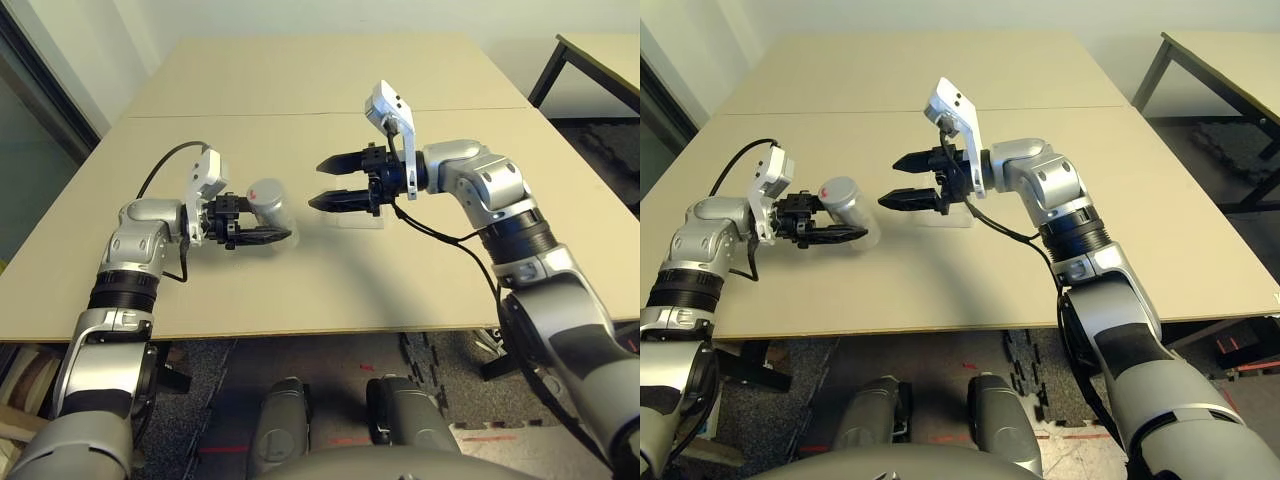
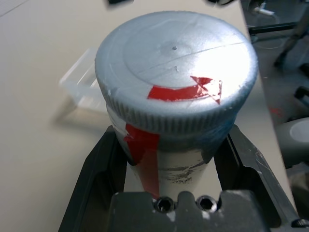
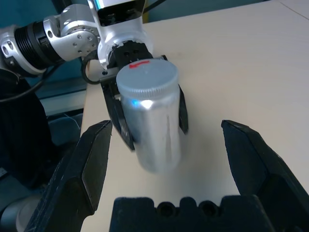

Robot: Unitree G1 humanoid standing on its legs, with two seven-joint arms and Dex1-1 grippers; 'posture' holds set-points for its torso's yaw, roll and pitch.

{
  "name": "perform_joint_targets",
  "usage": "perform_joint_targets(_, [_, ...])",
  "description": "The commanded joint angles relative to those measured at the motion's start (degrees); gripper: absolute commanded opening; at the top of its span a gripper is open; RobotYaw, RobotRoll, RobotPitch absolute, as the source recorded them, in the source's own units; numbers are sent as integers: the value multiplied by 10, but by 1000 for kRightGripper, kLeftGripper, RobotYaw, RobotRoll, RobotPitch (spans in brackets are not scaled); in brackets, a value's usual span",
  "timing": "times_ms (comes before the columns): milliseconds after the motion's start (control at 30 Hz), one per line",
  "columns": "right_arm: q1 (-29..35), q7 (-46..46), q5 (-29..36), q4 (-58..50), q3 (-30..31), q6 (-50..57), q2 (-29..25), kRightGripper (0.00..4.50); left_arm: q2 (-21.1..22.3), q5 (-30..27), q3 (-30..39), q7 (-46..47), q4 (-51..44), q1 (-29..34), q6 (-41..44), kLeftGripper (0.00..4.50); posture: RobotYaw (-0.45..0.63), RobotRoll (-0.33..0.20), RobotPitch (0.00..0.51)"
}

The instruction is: Pour the medicine from the bottle into the box.

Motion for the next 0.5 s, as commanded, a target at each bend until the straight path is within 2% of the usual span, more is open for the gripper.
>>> perform_joint_targets(33, [-11,-10,-12,18,6,-12,14,4500,0,-4,-14,-16,-3,-14,5,2793,13,0,58])
perform_joint_targets(500, [-23,-19,-14,26,-2,-19,66,4500,2,14,-43,-23,16,-39,14,2793,26,0,64])
